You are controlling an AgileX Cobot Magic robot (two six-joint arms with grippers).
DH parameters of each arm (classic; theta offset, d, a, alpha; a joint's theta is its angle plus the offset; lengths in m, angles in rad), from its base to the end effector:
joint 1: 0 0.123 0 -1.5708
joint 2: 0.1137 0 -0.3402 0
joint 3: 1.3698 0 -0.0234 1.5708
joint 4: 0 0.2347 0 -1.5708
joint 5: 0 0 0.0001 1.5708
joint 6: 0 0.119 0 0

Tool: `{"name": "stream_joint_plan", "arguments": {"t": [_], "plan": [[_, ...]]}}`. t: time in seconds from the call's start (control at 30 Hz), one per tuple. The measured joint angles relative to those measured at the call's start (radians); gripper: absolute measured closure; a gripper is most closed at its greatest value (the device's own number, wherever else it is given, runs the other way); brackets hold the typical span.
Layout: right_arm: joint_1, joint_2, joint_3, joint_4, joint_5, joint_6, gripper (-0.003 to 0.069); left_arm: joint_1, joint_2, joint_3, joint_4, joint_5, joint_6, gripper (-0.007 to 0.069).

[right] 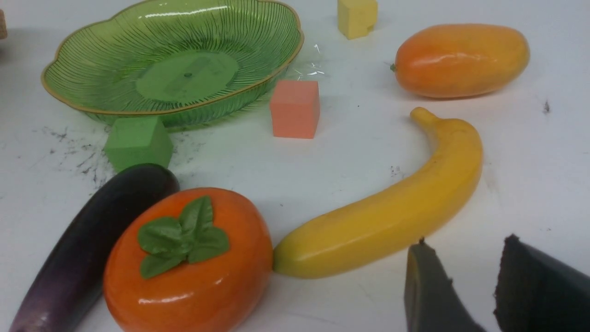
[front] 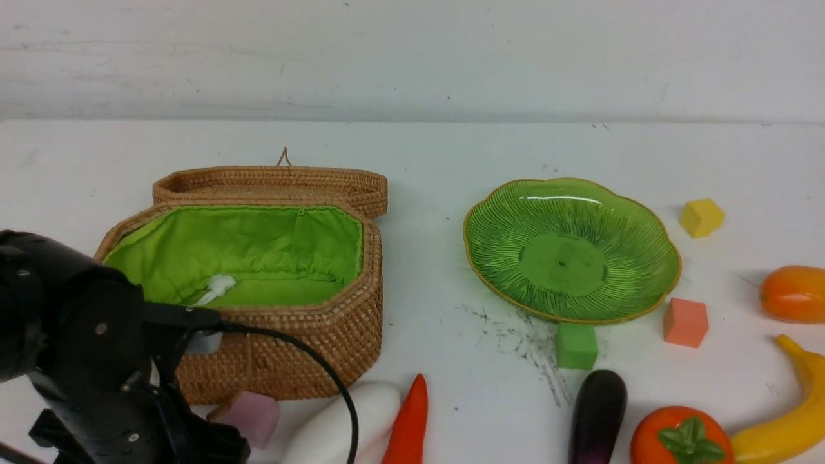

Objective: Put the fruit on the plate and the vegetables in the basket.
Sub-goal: Grab a mangosteen with your left arm and put it on the plate on the right

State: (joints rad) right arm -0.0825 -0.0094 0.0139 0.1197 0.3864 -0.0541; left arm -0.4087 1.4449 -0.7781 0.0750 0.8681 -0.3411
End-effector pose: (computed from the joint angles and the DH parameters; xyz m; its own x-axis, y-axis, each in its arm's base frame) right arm 0.0075 0.0048 0.1658 -0.2928 0.0812 -0.9527 0.0562 0.9961 0.0676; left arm 0.2043 -0.0811 0.2363 -0.9844 0.1125 -0.1353 0.1110 0.9936 0.0185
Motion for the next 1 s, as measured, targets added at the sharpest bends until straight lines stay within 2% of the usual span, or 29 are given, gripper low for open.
{"name": "stream_joint_plan", "arguments": {"t": [0.23, 0.47, 0.77, 1.0], "plan": [[0.0, 0.0, 0.0, 0.0, 0.0, 0.0, 0.0416, 0.0, 0.076, 0.0, 0.018, -0.014, -0.024, 0.0], [0.0, 0.0, 0.0, 0.0, 0.0, 0.0, 0.0416, 0.0, 0.076, -0.002, 0.018, 0.027, -0.025, 0.0094], [0.0, 0.0, 0.0, 0.0, 0.0, 0.0, 0.0416, 0.0, 0.066, -0.024, 0.018, 0.13, -0.025, 0.0093], [0.0, 0.0, 0.0, 0.0, 0.0, 0.0, 0.0416, 0.0, -0.057, -0.113, -0.03, 0.263, -0.002, 0.0093]]}}
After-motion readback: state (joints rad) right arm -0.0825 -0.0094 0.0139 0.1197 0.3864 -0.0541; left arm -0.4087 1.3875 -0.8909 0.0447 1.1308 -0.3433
